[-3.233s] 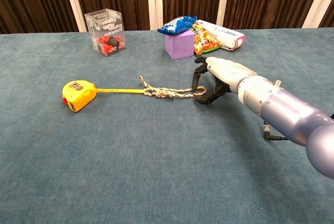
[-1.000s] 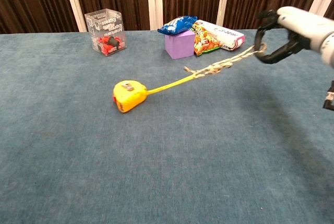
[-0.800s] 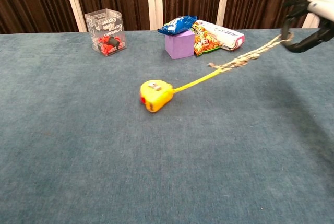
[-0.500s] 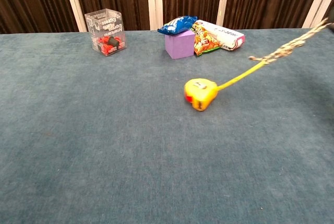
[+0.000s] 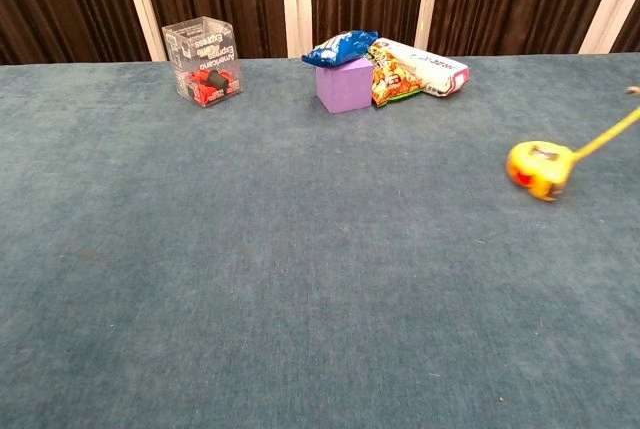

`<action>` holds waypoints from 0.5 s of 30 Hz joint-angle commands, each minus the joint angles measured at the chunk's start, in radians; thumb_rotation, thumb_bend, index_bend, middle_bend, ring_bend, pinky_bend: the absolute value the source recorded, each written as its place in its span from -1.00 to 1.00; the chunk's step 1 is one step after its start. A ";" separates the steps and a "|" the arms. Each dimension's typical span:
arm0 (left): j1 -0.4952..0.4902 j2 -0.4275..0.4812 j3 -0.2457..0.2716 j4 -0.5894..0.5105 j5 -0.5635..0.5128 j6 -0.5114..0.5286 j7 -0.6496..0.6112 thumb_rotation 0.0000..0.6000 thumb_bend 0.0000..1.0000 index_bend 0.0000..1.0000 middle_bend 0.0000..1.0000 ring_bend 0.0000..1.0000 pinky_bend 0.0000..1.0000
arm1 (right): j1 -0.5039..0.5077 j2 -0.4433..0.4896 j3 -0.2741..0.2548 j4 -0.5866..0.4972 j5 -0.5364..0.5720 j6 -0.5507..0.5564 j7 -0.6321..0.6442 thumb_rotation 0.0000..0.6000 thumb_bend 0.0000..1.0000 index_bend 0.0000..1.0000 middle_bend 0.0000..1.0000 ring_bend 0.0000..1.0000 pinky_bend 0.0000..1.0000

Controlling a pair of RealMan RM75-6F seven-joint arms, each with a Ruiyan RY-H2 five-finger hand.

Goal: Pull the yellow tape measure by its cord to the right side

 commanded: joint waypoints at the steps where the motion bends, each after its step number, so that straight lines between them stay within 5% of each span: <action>1: 0.000 -0.001 0.000 0.000 0.000 0.001 0.000 1.00 -1.00 -1.00 -1.00 -1.00 -1.00 | -0.007 0.016 0.011 0.020 0.019 -0.010 0.008 1.00 -0.09 0.21 -0.85 -1.00 -1.00; 9: 0.001 -0.003 0.000 0.002 0.006 0.004 0.004 1.00 -1.00 -1.00 -1.00 -1.00 -1.00 | -0.025 0.040 0.000 -0.005 0.020 -0.016 0.013 1.00 -0.09 0.12 -0.85 -1.00 -1.00; 15: 0.002 -0.003 0.000 0.002 0.006 0.007 0.004 1.00 -1.00 -1.00 -1.00 -1.00 -1.00 | -0.044 0.043 -0.038 -0.058 -0.024 0.005 -0.002 1.00 -0.09 -0.94 -1.00 -1.00 -1.00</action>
